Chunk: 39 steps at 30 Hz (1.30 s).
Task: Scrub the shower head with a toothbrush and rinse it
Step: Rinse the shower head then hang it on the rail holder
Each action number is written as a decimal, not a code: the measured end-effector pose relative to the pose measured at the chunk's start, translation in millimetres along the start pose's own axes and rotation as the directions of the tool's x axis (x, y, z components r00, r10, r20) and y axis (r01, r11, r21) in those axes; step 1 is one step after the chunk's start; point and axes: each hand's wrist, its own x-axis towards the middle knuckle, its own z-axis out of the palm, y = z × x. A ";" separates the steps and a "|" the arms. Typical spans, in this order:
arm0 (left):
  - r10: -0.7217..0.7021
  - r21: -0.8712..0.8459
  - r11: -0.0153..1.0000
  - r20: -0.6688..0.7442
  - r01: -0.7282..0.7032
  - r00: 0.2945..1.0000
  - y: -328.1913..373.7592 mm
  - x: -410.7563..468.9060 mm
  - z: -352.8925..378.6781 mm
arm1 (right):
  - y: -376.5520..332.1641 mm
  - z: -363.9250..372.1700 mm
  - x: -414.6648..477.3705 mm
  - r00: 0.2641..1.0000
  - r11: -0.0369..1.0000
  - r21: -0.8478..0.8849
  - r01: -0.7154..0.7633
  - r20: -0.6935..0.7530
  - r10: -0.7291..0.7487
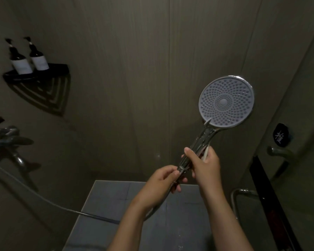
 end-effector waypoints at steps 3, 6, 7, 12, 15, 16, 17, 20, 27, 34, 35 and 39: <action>0.024 -0.025 0.999 -0.048 -0.025 0.999 -2.5 -0.4 -0.7 | -1.0 -0.3 -0.4 1.000 1.000 0.006 0.000 -0.007 0.000; 0.055 -0.034 0.998 -0.099 -0.059 0.994 -3.2 1.5 -0.7 | -2.8 0.1 -1.2 1.000 1.000 0.007 -0.008 -0.001 0.008; 0.055 -0.040 0.997 -0.125 -0.060 0.991 -3.6 1.9 0.1 | -3.3 0.2 -1.7 1.000 1.000 0.011 -0.011 0.000 0.011; 0.037 -0.048 0.998 -0.236 -0.049 0.971 -6.8 2.5 5.6 | -4.6 2.3 -3.9 1.000 1.000 0.012 -0.020 -0.003 0.020; 0.021 -0.029 0.999 -0.209 -0.028 0.978 -6.4 1.9 2.4 | -3.5 1.5 -3.6 1.000 1.000 0.003 -0.020 -0.004 0.020; 0.010 -0.024 1.000 -0.171 -0.014 0.985 -6.2 1.3 1.4 | -3.0 0.7 -3.3 1.000 1.000 -0.007 -0.020 -0.005 0.020; -0.003 -0.030 1.000 -0.123 -0.001 0.992 -5.4 0.7 0.7 | -2.4 -0.3 -3.1 1.000 1.000 -0.016 -0.018 -0.007 0.018; -0.042 -0.093 0.995 -0.005 0.041 0.999 -2.6 -0.2 1.7 | -1.0 -2.0 -2.9 1.000 0.999 -0.030 -0.016 -0.007 0.016; -0.041 -0.085 0.995 0.056 0.046 0.998 -2.0 -3.6 -0.4 | -1.5 -2.4 -6.1 1.000 0.999 -0.035 -0.031 0.003 0.031; -0.038 -0.100 0.994 -0.004 0.037 0.999 -3.8 -1.5 -0.9 | -5.5 1.0 -8.7 0.999 0.999 0.022 -0.034 0.009 0.033; -0.033 -0.093 0.995 -0.029 0.030 0.999 -4.5 -1.6 -0.5 | -5.6 1.2 -9.1 0.999 0.999 0.023 -0.033 0.009 0.032; 0.008 -0.042 0.999 -0.125 -0.014 0.992 -7.2 -3.0 2.0 | -4.9 2.2 -10.6 0.999 0.999 0.024 -0.035 0.012 0.035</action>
